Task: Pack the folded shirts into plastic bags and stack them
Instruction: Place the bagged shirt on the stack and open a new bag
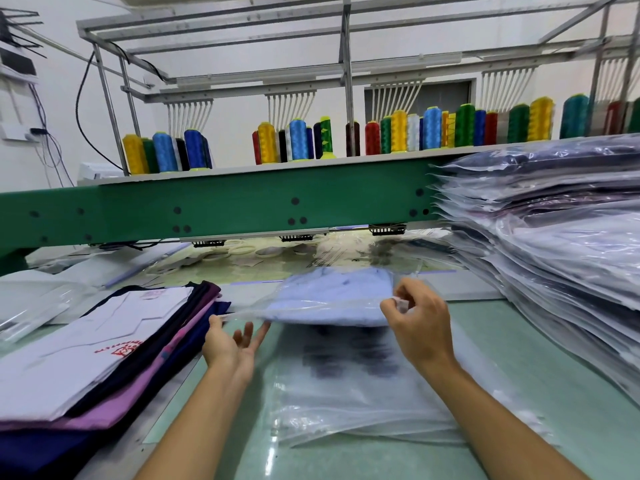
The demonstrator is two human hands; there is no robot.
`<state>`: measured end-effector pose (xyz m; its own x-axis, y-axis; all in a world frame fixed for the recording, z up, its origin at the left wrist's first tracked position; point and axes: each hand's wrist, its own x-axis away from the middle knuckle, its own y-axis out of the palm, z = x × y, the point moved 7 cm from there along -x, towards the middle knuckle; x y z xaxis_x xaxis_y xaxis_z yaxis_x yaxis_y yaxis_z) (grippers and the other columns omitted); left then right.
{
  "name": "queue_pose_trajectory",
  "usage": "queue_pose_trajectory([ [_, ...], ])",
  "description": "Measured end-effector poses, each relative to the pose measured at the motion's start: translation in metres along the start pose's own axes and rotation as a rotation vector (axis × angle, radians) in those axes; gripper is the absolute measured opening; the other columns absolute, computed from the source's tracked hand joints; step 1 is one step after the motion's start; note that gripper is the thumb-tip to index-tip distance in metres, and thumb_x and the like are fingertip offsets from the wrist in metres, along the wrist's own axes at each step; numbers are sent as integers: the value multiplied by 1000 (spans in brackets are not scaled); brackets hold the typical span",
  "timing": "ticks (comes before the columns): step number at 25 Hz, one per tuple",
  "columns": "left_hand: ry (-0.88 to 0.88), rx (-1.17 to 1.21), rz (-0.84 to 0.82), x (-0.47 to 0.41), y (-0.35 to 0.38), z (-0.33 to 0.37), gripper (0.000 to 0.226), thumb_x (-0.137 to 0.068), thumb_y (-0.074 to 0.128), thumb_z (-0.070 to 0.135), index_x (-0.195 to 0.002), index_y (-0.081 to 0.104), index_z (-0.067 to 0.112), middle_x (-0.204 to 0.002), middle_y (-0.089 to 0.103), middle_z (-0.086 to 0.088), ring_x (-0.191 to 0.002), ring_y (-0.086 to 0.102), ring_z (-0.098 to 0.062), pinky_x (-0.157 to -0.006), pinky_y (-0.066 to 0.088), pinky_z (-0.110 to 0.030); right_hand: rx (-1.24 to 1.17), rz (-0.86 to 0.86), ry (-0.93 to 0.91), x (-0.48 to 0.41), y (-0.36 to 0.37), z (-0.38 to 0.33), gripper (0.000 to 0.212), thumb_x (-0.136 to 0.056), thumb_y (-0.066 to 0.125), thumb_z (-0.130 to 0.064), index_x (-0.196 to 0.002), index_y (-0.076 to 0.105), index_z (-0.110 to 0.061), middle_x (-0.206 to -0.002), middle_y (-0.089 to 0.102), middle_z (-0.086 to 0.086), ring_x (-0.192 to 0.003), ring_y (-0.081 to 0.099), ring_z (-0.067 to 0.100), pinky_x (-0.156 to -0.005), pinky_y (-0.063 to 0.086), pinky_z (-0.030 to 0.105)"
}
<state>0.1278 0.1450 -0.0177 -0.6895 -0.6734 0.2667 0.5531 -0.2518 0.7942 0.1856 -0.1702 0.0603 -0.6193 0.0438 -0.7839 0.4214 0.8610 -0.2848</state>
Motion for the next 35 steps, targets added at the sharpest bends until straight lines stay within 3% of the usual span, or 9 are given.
queue_pose_trajectory([
  [2,-109,-55,-106,10,9,-15,65,-98,57,54,-130,44,-1,-113,52,-18,-102,60,-32,-86,56,-57,-32,-7,20,2,2,-2,18,-71,52,-29,-65,36,-23,-58,39,-6,-59,40,10,-51,31,27],
  [4,-176,-231,-236,27,29,-36,65,-95,58,58,-121,58,-1,-112,67,-22,-103,66,-36,-71,59,-51,-53,-53,9,6,8,-7,19,-70,53,-29,-65,37,-22,-56,38,-4,-56,38,13,-50,30,30],
  [9,-254,-364,-212,46,67,-91,46,-91,66,12,-129,49,-9,-119,64,-35,-104,66,-47,-72,58,-61,-2,-136,3,16,21,-15,22,-68,53,-31,-64,34,-20,-59,38,3,-56,38,22,-48,27,31],
  [13,-10,-538,13,49,78,-99,43,-88,50,-9,-130,46,2,-125,61,-23,-96,61,-33,-89,55,-52,-104,-168,9,17,22,-11,22,-69,53,-24,-62,33,-17,-56,34,2,-55,34,21,-55,24,32],
  [19,285,-708,6,45,102,-69,52,-85,42,-5,-128,54,23,-115,68,-7,-91,61,-32,-88,54,-39,-183,11,16,9,9,-11,11,-83,48,-32,-75,52,-28,-72,54,-15,-78,47,11,-72,41,35],
  [22,307,-668,-31,42,120,-47,45,-86,44,-6,-115,62,24,-99,71,-1,-81,65,-26,-81,56,-37,-109,128,123,2,1,2,6,-85,58,-21,-89,58,-25,-88,55,-13,-88,49,14,-79,43,36],
  [27,341,-761,-153,56,161,-18,36,-89,45,-8,-107,62,19,-79,64,4,-66,58,-14,-46,47,-18,92,-29,468,-24,7,43,32,-90,62,-27,-120,61,-19,-121,55,10,-116,50,33,-98,38,42],
  [30,307,-821,-227,64,180,-8,35,-86,47,-7,-114,62,8,-90,68,-8,-73,62,-22,-62,52,-28,45,-167,690,-47,3,75,49,-93,56,-46,-136,53,-22,-135,52,19,-123,50,38,-105,40,44],
  [35,298,-873,-340,66,207,3,43,-80,41,-12,-116,64,-4,-91,64,-14,-75,59,-29,-58,46,-30,-265,-231,855,-60,-8,100,76,-85,66,-60,-145,42,-20,-141,52,16,-123,55,39,-102,46,46],
])
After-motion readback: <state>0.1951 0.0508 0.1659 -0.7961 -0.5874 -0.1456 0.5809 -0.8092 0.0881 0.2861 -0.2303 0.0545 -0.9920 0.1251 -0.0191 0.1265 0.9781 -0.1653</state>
